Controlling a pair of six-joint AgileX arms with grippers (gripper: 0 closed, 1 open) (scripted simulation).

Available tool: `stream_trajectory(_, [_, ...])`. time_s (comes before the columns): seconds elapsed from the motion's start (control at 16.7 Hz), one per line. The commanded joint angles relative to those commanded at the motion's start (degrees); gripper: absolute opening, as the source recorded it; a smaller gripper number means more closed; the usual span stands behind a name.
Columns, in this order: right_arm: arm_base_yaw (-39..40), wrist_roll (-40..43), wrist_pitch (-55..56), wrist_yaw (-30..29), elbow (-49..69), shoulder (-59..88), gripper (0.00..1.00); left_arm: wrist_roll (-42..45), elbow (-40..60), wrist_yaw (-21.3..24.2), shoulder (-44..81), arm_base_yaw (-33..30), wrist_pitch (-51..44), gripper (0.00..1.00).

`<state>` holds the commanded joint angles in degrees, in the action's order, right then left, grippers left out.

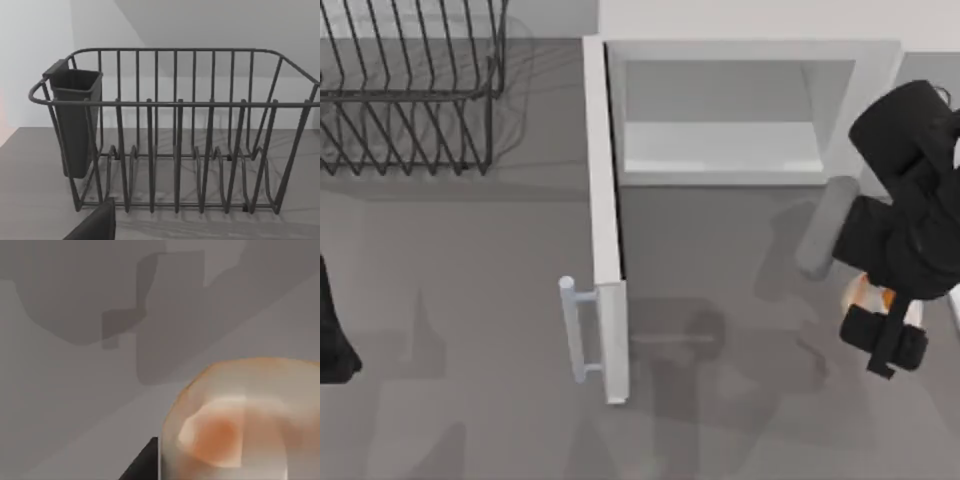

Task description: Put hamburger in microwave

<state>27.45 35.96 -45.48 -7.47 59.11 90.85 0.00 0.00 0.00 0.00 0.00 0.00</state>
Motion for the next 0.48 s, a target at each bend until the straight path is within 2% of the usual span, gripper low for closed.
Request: stream_trajectory(0.48, [4.7, -27.0, 45.0, -14.9, 7.6, 24.1, 0.0, 0.0, 0.0, 0.0, 0.0, 0.0, 0.0, 1.0])
